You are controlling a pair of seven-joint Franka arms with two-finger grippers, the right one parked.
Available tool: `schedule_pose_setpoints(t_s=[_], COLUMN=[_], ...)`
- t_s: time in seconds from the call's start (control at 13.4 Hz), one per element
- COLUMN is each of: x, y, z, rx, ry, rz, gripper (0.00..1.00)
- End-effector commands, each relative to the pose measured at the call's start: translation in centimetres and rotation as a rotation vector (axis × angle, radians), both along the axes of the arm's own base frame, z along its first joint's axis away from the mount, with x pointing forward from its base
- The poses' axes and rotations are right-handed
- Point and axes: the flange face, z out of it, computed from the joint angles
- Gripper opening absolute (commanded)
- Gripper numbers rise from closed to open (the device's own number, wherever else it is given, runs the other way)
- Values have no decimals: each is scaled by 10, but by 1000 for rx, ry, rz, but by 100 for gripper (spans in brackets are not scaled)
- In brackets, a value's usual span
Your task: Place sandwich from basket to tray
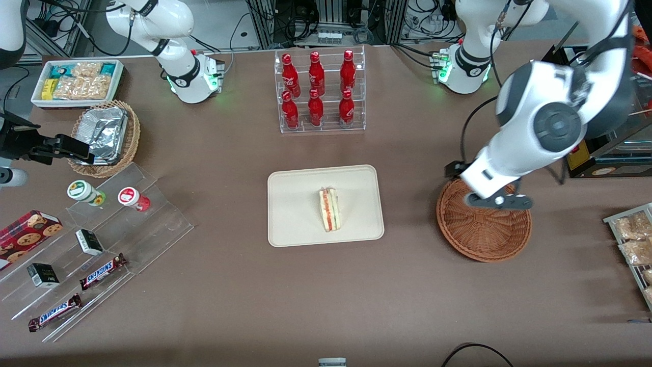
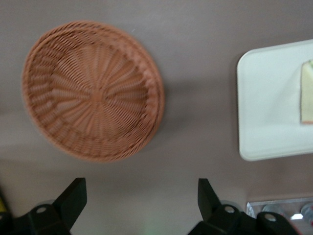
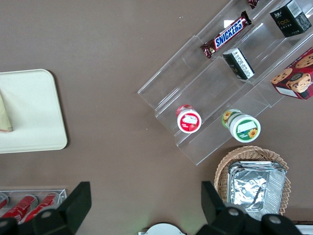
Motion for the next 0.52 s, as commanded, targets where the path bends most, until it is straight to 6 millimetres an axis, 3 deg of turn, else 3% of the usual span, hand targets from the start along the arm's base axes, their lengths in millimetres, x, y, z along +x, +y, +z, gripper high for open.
schedule_pose_setpoints(t_s=[0.0,0.22,0.45], x=[-22,-37,-41], y=[36,64,86], z=[35,78,106], rx=[-11,5,8], ry=[12,20,36], rz=[-3,37,75], gripper=[100,100,100])
